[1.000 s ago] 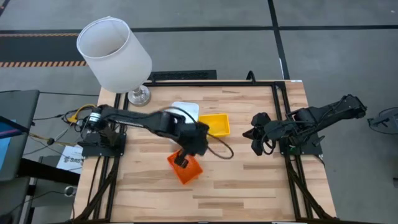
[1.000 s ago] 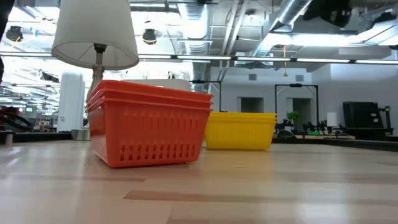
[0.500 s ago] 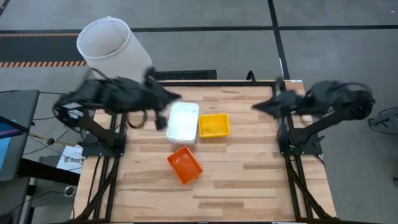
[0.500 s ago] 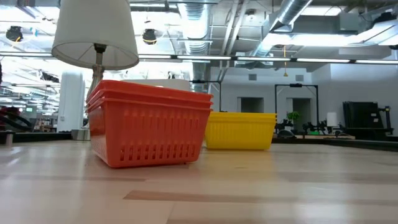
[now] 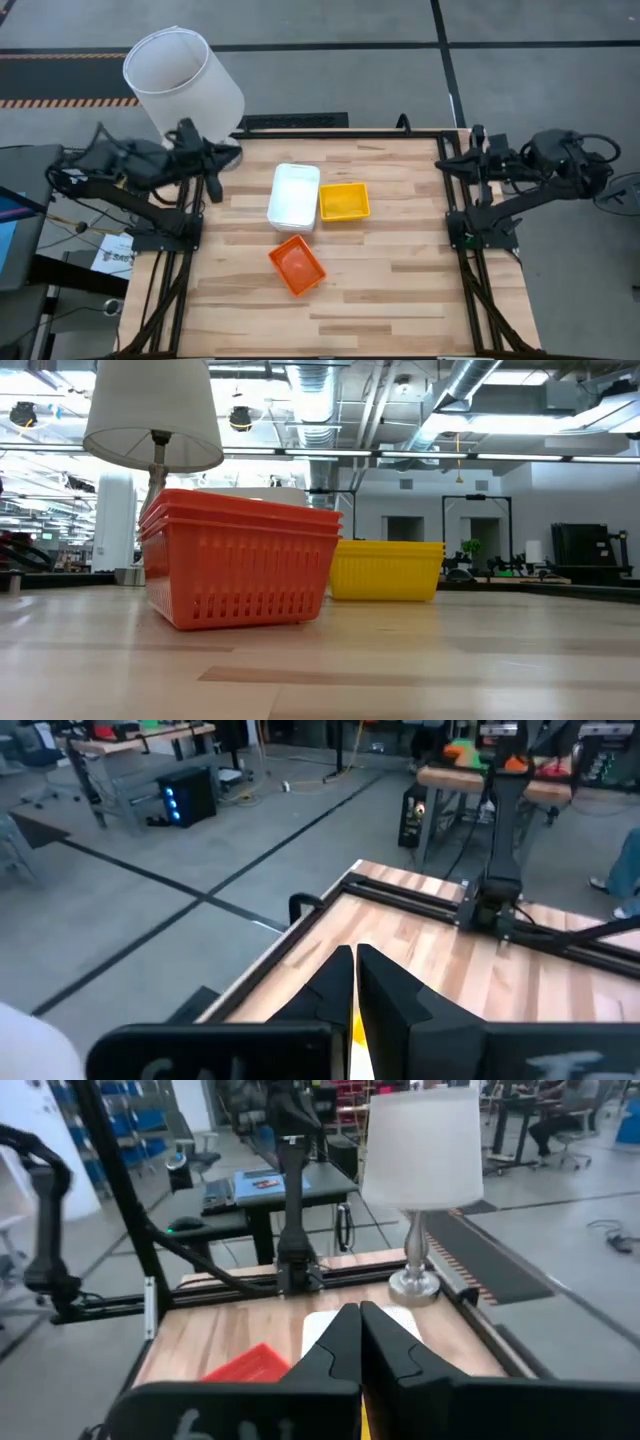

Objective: Stack baskets by color
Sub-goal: Return to Home Position

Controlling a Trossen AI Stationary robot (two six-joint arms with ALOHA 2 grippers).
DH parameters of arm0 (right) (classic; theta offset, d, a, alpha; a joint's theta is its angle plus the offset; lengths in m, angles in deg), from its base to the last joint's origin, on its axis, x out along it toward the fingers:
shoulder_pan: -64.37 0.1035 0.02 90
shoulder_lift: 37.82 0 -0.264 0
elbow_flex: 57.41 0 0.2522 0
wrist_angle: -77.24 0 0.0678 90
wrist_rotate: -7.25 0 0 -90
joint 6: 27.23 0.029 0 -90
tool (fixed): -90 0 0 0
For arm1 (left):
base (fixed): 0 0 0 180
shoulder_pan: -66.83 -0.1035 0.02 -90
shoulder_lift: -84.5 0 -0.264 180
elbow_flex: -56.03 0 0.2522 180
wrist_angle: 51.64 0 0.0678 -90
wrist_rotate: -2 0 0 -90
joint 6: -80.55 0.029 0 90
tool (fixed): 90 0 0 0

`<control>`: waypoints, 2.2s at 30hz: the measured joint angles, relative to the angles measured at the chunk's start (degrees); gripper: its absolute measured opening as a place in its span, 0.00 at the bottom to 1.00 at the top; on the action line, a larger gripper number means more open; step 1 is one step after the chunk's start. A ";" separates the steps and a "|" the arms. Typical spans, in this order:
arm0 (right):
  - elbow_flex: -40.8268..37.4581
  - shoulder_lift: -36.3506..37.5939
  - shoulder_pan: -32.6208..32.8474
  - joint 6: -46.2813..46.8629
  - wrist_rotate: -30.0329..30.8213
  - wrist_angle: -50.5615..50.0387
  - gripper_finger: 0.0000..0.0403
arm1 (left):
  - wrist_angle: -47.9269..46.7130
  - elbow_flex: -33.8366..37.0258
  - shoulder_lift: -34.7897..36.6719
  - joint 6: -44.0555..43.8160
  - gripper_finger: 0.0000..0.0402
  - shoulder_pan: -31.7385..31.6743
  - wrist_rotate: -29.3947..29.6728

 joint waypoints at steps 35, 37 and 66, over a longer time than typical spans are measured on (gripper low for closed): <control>-52.25 36.40 0.00 13.91 4.87 18.95 0.03 | 37.36 71.09 49.77 -15.45 0.02 0.26 -1.87; -54.82 36.56 -0.05 15.54 5.12 22.11 0.03 | 36.92 73.03 51.81 -16.29 0.02 0.26 -1.85; -68.70 34.68 -0.05 14.23 6.64 38.58 0.03 | 38.44 81.74 55.82 -21.44 0.02 0.26 -2.36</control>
